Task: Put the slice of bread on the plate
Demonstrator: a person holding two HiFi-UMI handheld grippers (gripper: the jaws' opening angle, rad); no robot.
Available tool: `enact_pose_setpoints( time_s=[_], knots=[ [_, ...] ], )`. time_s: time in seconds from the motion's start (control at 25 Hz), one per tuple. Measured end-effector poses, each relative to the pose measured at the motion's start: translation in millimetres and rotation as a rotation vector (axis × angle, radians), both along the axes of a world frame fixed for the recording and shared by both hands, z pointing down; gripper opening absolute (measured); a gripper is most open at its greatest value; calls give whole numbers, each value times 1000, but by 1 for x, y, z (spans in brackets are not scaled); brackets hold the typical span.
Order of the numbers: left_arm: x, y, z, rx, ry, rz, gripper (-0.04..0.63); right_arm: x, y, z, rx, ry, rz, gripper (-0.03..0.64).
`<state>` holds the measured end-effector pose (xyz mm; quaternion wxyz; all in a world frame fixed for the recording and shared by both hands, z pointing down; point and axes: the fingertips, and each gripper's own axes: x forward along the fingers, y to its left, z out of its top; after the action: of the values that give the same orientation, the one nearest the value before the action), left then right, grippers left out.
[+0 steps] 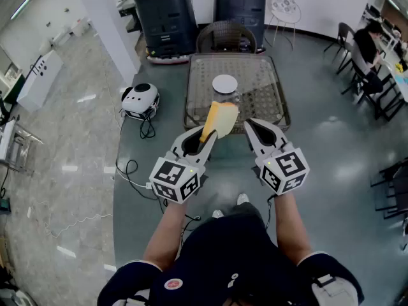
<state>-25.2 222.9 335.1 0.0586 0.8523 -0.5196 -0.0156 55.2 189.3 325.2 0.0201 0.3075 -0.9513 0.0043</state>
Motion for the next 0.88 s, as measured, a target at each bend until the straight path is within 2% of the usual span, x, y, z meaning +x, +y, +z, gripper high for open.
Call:
enact_pose_setpoints(
  time_s=[0.88],
  knots=[
    [-7, -9, 3, 8, 20, 19, 91, -8, -6, 1, -3, 10, 19, 6]
  ],
)
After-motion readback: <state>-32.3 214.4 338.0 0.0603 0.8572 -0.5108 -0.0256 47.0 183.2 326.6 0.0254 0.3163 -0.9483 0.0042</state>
